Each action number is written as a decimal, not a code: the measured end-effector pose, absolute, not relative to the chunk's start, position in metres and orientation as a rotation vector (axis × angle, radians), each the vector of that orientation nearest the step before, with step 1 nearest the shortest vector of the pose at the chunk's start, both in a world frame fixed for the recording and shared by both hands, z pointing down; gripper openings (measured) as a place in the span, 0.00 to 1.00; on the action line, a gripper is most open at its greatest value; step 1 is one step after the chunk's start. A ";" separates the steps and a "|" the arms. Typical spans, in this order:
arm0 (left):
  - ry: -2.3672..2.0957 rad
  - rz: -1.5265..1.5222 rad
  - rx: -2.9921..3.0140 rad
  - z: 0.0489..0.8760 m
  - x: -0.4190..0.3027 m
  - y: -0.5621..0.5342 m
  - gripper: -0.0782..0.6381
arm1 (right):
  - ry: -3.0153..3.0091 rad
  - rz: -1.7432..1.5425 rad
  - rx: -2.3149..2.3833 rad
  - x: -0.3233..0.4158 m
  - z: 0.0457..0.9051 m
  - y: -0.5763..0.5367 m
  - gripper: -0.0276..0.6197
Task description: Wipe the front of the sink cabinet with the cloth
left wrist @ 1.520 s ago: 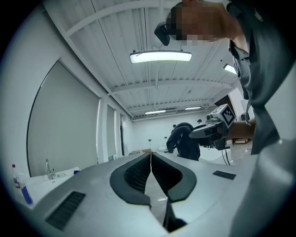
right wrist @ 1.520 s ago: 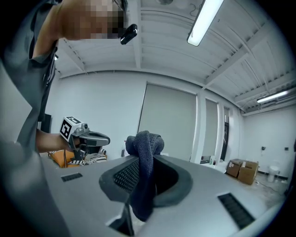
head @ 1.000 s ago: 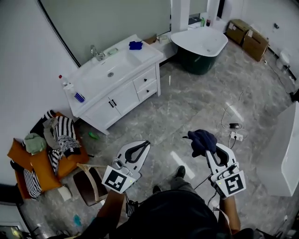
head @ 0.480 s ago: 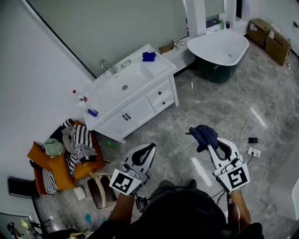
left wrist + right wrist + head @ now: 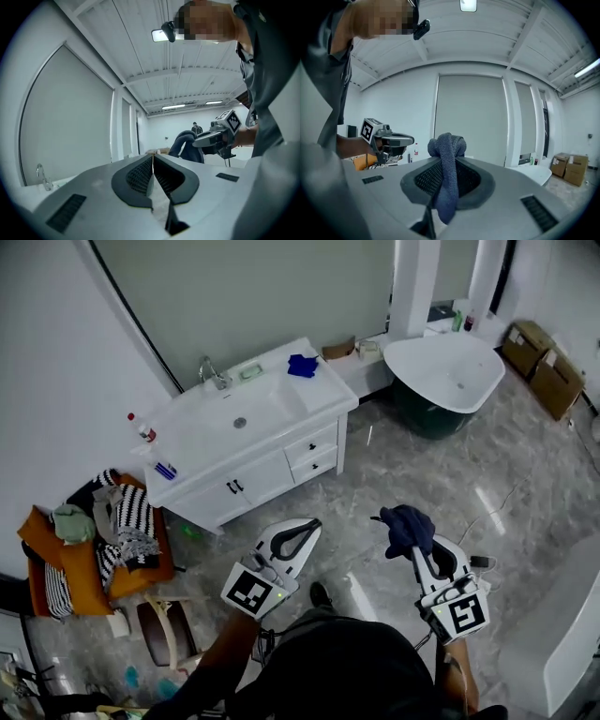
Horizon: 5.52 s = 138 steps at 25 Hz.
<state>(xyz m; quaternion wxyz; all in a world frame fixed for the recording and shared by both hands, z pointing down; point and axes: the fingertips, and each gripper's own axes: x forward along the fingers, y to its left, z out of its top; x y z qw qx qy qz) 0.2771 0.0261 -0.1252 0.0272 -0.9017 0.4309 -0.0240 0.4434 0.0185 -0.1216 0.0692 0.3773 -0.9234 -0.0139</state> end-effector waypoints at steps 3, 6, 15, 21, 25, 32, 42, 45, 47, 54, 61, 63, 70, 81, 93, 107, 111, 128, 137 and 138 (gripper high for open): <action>1.329 0.009 -2.777 -0.128 0.262 -0.001 0.13 | -2.726 -0.097 1.112 0.429 -0.126 0.000 0.13; 1.317 0.027 -2.751 -0.128 0.242 -0.025 0.13 | -2.732 -0.082 1.110 0.406 -0.131 -0.021 0.13; 1.526 0.081 -2.684 -0.111 0.186 -0.052 0.13 | -2.733 -0.047 0.899 0.351 -0.118 -0.078 0.13; 1.651 0.006 -2.618 -0.098 0.184 -0.079 0.13 | -2.776 0.000 0.745 0.343 -0.095 -0.130 0.13; 1.824 -0.035 -2.603 -0.088 0.187 -0.106 0.13 | -2.811 0.046 0.613 0.340 -0.078 -0.176 0.13; 1.944 -0.133 -2.529 -0.071 0.221 -0.166 0.13 | -2.828 0.117 0.493 0.341 -0.027 -0.271 0.13; 2.225 -0.015 -2.453 0.003 0.154 -0.179 0.13 | -2.708 0.105 0.437 0.263 0.081 -0.333 0.13; 2.298 -0.029 -2.432 0.038 0.130 -0.189 0.13 | -2.677 0.102 0.420 0.239 0.131 -0.362 0.13; 2.337 -0.001 -2.422 0.055 0.123 -0.193 0.13 | -2.639 0.117 0.401 0.220 0.177 -0.386 0.13; 2.604 0.161 -2.274 0.166 0.128 -0.186 0.13 | -2.534 0.244 0.373 0.146 0.359 -0.430 0.13; 2.675 0.147 -2.308 0.258 0.122 -0.174 0.13 | -2.498 0.504 0.340 0.039 0.471 -0.418 0.13; 2.708 0.161 -2.293 0.270 0.116 -0.170 0.13 | -2.495 0.669 0.342 0.027 0.480 -0.412 0.14; 2.680 0.183 -2.325 0.266 0.109 -0.173 0.13 | -2.410 0.702 0.750 0.145 0.465 -0.517 0.14; 2.661 0.170 -2.375 0.273 0.107 -0.171 0.13 | -2.451 0.803 0.405 0.029 0.483 -0.419 0.14; 2.696 0.235 -2.331 0.276 0.104 -0.159 0.13 | -2.411 0.725 0.773 0.141 0.458 -0.519 0.14; 2.692 0.202 -2.367 0.288 0.108 -0.181 0.13 | -2.283 0.939 0.595 0.072 0.549 -0.458 0.14; 2.689 0.220 -2.377 0.292 0.107 -0.183 0.13 | -2.291 0.621 0.429 0.102 0.565 -0.483 0.15; 2.686 0.218 -2.410 0.305 0.101 -0.194 0.13 | -2.217 0.787 0.785 0.147 0.583 -0.537 0.14; 2.655 0.245 -2.458 0.316 0.110 -0.209 0.13 | -2.254 0.888 0.706 0.114 0.581 -0.508 0.14; 2.656 0.238 -2.453 0.318 0.108 -0.211 0.13 | -2.249 0.912 0.672 0.099 0.587 -0.495 0.14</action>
